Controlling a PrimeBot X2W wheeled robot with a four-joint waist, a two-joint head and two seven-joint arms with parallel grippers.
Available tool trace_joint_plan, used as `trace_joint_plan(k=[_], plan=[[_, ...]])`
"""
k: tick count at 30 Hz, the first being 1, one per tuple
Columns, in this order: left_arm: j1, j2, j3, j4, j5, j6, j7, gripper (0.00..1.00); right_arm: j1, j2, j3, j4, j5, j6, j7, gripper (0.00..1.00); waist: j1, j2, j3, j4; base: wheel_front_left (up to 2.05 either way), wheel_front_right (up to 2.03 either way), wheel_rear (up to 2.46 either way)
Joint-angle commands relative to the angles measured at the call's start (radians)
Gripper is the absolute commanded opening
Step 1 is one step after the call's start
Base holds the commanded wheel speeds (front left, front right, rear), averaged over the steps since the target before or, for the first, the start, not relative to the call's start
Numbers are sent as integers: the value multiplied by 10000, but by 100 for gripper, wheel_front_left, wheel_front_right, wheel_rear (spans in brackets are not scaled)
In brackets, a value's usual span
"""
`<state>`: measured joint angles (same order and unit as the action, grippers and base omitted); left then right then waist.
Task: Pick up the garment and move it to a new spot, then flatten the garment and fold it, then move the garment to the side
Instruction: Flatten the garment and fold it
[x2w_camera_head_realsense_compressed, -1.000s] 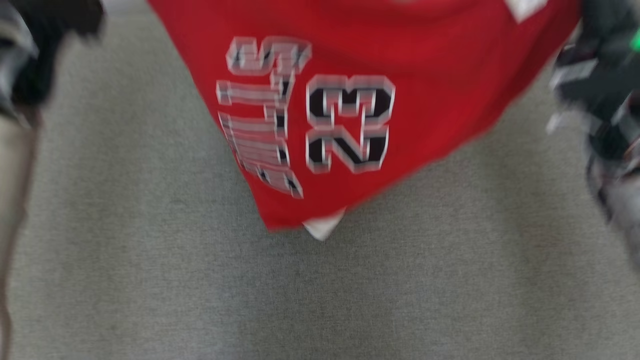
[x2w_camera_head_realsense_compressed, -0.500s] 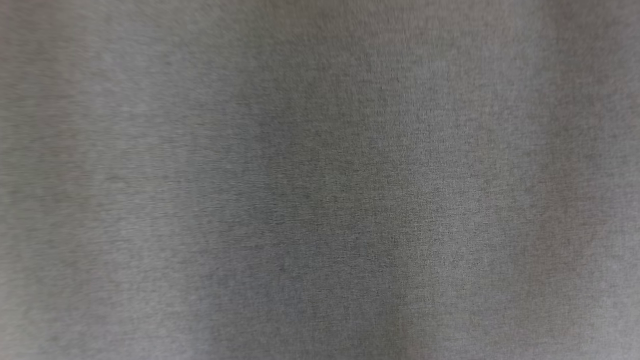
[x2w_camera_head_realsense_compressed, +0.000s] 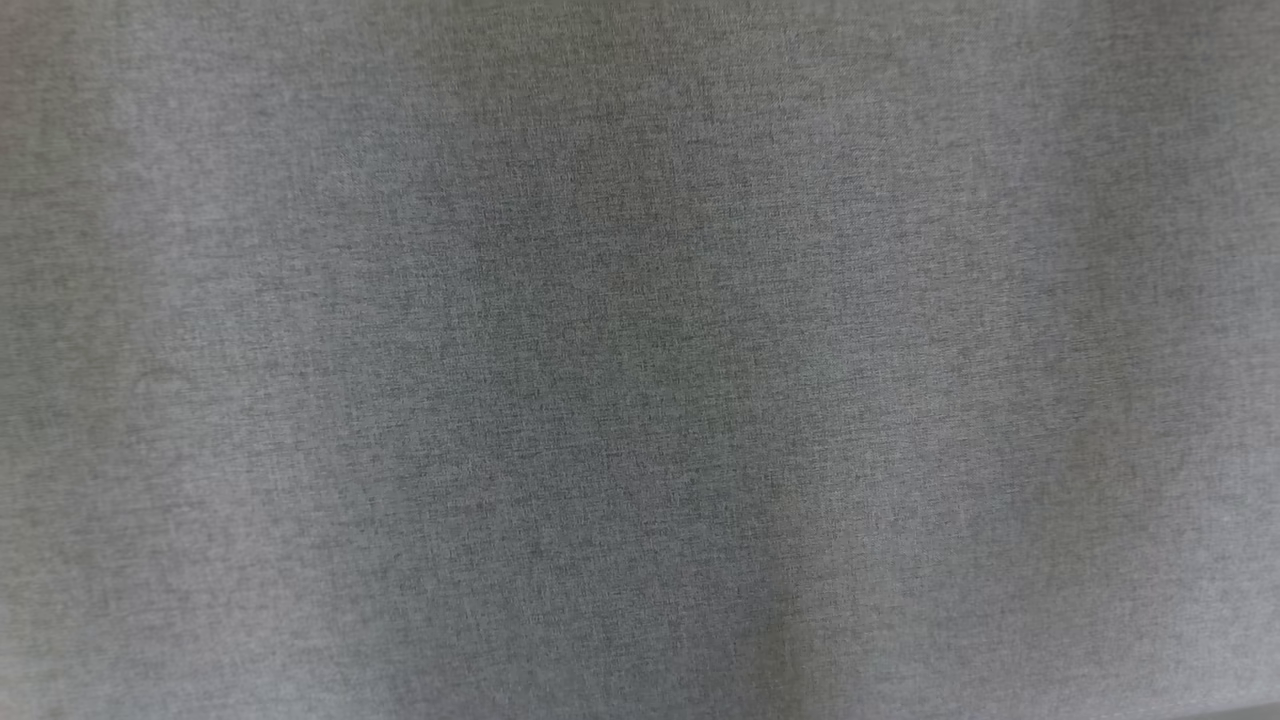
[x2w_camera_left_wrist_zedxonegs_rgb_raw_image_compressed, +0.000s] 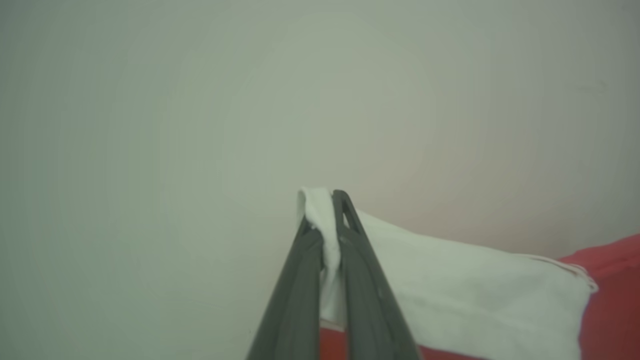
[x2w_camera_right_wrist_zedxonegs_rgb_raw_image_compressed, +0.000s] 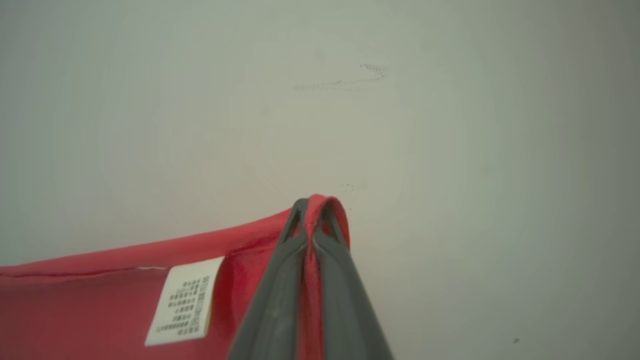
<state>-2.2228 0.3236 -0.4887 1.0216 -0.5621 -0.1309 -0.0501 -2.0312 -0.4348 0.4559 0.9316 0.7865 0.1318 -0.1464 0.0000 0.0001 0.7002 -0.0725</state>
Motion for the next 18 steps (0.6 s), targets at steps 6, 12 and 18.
trace_joint_plan(k=[6,12,18], plan=[[-115,36,-321,219,-285,19,-214,0,-85,-35,506,240,302,-28,-153,0,0,-1,247,6,0,0,0],[-222,125,-688,332,-633,18,-307,0,-263,-50,971,406,628,-28,-263,0,0,-1,341,29,0,0,0],[-151,95,-846,598,-856,17,-822,0,-414,38,1388,590,866,-28,-434,0,0,-1,317,124,0,0,0]])
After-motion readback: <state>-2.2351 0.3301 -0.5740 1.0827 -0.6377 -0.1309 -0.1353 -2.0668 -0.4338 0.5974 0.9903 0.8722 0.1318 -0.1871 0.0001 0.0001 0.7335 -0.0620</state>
